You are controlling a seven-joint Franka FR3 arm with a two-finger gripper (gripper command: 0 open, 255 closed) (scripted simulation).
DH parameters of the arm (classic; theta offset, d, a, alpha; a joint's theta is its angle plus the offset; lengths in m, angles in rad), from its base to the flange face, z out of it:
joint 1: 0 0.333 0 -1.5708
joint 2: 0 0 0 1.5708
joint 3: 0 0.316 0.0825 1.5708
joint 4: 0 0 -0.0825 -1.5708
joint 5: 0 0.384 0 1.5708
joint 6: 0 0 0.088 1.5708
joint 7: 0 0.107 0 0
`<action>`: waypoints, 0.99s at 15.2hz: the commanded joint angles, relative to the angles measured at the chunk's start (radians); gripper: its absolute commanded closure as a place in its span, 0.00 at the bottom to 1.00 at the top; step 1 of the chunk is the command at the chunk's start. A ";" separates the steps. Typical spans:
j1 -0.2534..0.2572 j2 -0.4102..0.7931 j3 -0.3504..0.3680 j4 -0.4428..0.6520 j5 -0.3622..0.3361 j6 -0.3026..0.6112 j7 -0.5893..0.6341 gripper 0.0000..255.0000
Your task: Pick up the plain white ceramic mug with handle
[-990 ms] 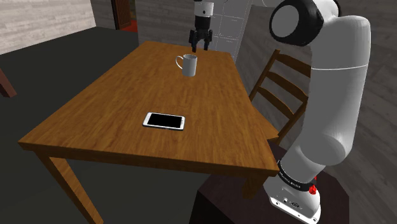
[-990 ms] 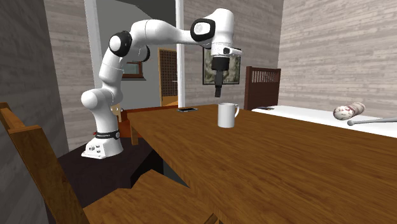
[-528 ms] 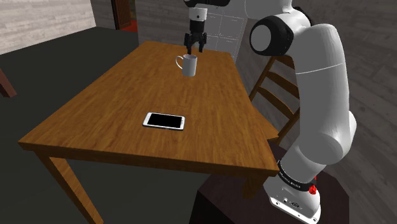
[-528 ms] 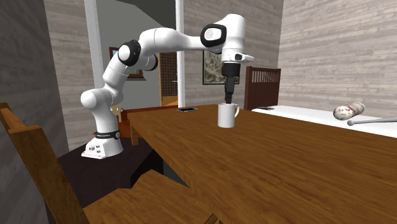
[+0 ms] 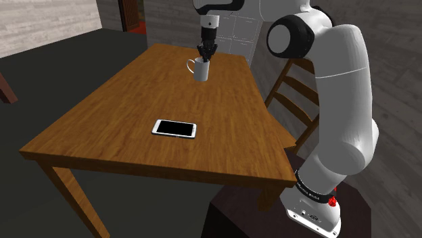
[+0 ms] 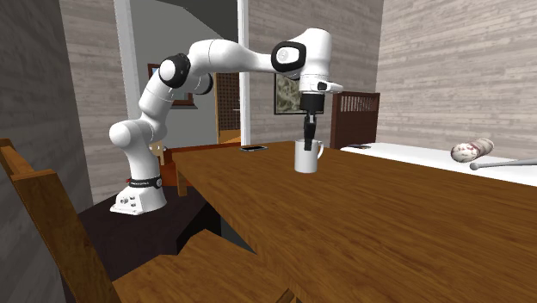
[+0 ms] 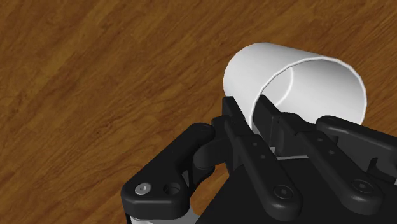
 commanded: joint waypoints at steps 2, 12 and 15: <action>0.000 0.000 0.000 -0.001 0.000 0.001 0.000 1.00; -0.009 0.020 0.001 0.102 0.003 -0.081 0.003 1.00; -0.017 0.041 0.002 0.178 0.006 -0.136 0.005 1.00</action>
